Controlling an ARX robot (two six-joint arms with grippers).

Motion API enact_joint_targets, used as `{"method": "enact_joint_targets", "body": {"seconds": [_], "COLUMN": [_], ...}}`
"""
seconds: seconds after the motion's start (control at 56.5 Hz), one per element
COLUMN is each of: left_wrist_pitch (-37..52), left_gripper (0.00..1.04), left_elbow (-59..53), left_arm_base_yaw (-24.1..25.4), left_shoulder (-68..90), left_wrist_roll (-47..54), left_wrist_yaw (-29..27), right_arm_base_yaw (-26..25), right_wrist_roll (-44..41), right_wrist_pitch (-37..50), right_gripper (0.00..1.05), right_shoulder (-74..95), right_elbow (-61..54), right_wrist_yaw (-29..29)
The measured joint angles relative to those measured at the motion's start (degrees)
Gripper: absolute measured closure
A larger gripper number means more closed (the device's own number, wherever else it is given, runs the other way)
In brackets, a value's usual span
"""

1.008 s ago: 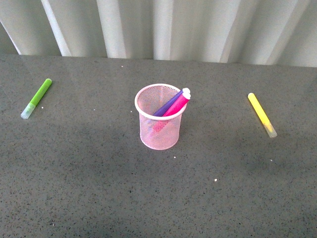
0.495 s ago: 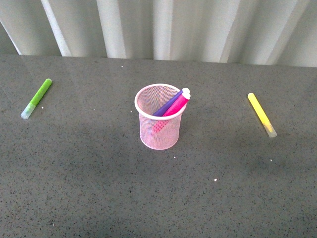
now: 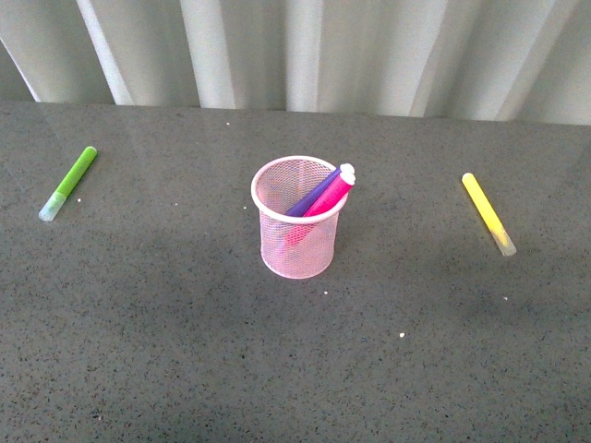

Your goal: Insert purple and pink pens into pink cup

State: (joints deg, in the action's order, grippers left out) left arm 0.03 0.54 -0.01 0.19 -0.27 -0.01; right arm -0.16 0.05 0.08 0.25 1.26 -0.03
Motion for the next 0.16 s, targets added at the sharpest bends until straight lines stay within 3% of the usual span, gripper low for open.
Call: {"method": "enact_joint_targets", "body": {"seconds": [0.159], "left_wrist_pitch": [0.0], "left_gripper": [0.07], "left_elbow": [0.0], "left_arm_base_yaw": [0.0], "left_shoulder": [0.0], "left_wrist_roll": [0.0], "left_wrist_yaw": [0.0], "right_arm_base_yaw": [0.0], "right_wrist_roll": [0.0], "right_wrist_pitch": [0.0], "right_gripper": [0.07], "right_shoulder": [0.0], "right_elbow": [0.0], "right_wrist_yaw": [0.0]}}
